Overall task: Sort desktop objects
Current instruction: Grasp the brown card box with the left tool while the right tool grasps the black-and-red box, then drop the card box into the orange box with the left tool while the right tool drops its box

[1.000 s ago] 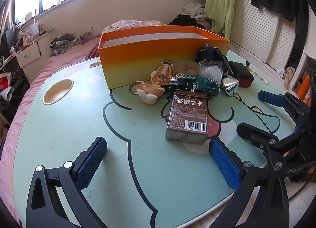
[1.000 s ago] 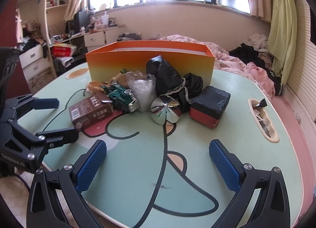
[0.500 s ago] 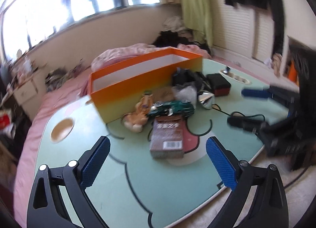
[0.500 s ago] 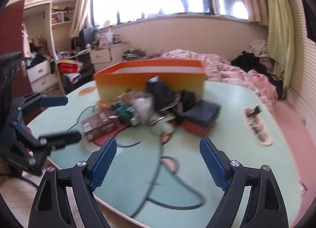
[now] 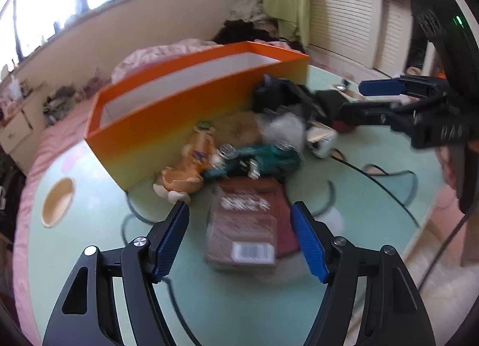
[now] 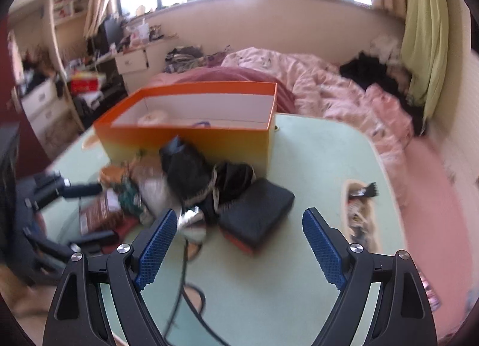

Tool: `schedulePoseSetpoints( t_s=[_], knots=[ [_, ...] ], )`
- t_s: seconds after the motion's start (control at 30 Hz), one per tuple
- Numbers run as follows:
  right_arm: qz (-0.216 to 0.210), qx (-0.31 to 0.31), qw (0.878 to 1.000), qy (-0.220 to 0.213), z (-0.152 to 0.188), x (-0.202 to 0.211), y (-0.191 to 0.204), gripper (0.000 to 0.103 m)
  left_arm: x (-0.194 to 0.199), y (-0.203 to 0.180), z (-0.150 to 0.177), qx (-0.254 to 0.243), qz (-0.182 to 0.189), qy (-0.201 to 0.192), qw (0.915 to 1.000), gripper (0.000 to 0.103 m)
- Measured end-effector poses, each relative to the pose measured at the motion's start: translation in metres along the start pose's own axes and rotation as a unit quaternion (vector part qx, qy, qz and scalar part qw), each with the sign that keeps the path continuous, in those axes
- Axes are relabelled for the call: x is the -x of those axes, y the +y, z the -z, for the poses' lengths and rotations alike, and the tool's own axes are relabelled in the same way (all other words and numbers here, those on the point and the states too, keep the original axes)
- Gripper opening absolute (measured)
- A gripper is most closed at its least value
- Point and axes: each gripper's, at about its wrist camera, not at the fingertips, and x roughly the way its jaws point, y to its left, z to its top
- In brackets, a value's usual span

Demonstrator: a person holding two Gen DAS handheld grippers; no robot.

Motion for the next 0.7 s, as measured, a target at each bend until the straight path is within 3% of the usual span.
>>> schedulePoseSetpoints(
  t_s=[0.03,0.13,0.23,0.33,0.37,0.43,0.57,0.7],
  knots=[
    [0.001,-0.018,1.0,0.005,-0.005,-0.004,-0.007,0.085,-0.001,0.001,-0.001,0.001,-0.007,-0.003,1.0,0.042],
    [0.014,-0.056,0.998,0.017,-0.01,-0.016,-0.022,0.06,0.003,0.004,0.002,0.005,0.003,-0.009,0.9999,0.042],
    [0.003,-0.072,0.997,0.033,-0.011,-0.028,-0.029,0.059,0.018,0.005,0.01,0.003,0.011,-0.022,0.9997,0.042],
    [0.019,-0.041,0.998,0.054,-0.007,-0.034,-0.018,0.056,0.038,0.01,0.012,0.011,0.011,-0.049,0.9987,0.042],
    [0.031,-0.022,0.998,0.058,-0.006,-0.034,-0.012,0.043,0.045,0.013,0.011,0.013,0.006,-0.06,0.9981,0.042],
    [0.05,-0.007,0.997,0.057,-0.003,-0.03,-0.009,0.028,0.061,0.02,0.009,0.024,-0.011,-0.088,0.9958,0.042],
    [0.049,-0.031,0.998,0.022,0.003,-0.013,-0.025,0.027,0.088,0.035,0.003,0.049,-0.028,-0.132,0.9896,0.042],
    [0.021,-0.044,0.997,-0.053,-0.017,0.021,-0.028,0.027,0.094,0.044,-0.018,0.046,-0.039,-0.152,0.9865,0.042]
  ],
)
